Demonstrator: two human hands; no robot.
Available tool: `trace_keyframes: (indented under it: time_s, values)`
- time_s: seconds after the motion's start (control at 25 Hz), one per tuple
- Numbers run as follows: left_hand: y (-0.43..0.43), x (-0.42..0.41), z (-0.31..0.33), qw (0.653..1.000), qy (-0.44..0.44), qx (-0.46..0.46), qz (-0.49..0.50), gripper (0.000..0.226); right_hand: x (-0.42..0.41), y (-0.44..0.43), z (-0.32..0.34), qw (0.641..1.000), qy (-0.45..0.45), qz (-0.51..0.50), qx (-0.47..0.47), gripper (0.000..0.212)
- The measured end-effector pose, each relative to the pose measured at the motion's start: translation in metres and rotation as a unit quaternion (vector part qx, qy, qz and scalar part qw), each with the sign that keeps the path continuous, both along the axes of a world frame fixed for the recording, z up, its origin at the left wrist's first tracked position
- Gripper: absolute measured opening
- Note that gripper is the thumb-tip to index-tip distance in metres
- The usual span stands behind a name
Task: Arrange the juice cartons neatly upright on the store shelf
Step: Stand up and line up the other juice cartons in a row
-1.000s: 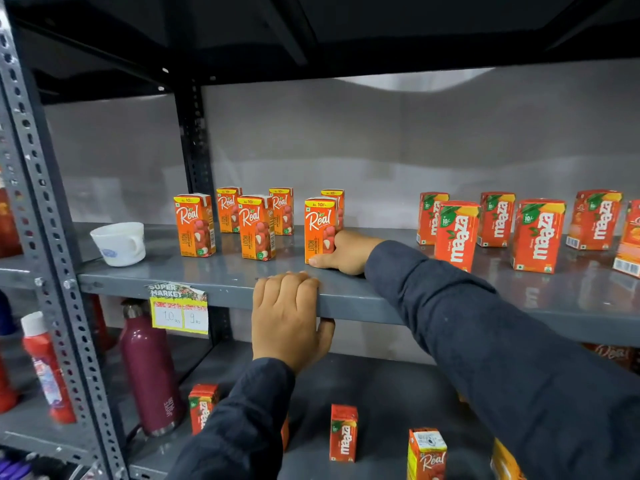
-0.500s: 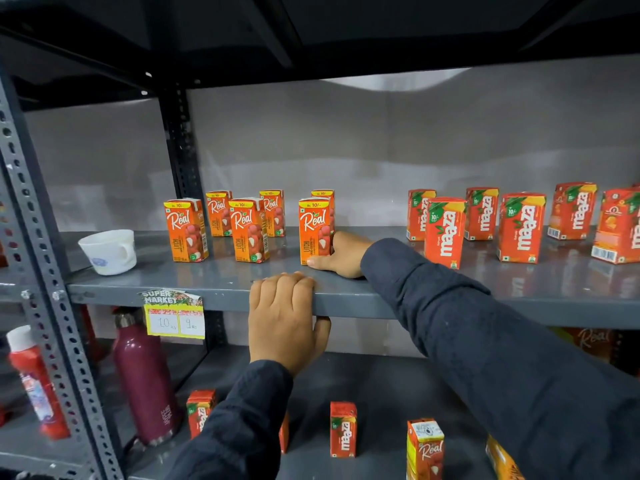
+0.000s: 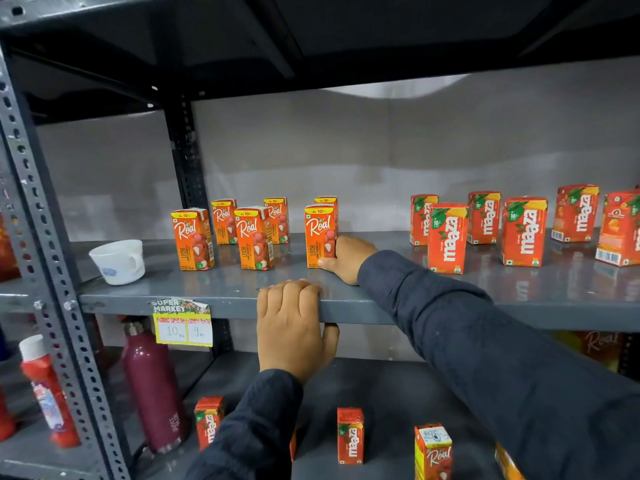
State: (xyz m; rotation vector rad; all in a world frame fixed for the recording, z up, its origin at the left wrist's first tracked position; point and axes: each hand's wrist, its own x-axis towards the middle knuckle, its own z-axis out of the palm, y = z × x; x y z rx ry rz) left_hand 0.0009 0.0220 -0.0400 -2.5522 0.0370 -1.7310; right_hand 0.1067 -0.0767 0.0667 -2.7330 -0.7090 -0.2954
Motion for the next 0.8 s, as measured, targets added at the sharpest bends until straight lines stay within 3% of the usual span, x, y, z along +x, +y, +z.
trace_keyframes:
  time_s: [0.24, 0.4, 0.64, 0.72, 0.8]
  values:
    - [0.019, -0.009, 0.006, 0.996, 0.047, 0.071, -0.012, 0.047, 0.0, -0.004, 0.0, 1.0, 0.005, 0.017, 0.005, 0.051]
    - [0.062, -0.022, 0.006, 0.996, 0.06, 0.001, 0.071, 0.054, 0.001, -0.006, 0.001, 0.999, 0.02, 0.032, 0.0, 0.049]
    - [0.065, -0.018, -0.002, 0.996, 0.048, -0.015, 0.068, 0.052, -0.001, -0.006, 0.002, 1.0, 0.026, 0.015, 0.001, 0.052]
    - [0.066, -0.016, -0.004, 0.997, 0.031, -0.012, 0.068, 0.051, -0.005, -0.006, 0.002, 0.997, 0.049, -0.007, 0.06, 0.067]
    - [0.069, -0.012, -0.006, 0.998, 0.007, -0.005, 0.063, 0.049, -0.015, -0.009, 0.005, 0.983, -0.04, -0.023, 0.177, 0.09]
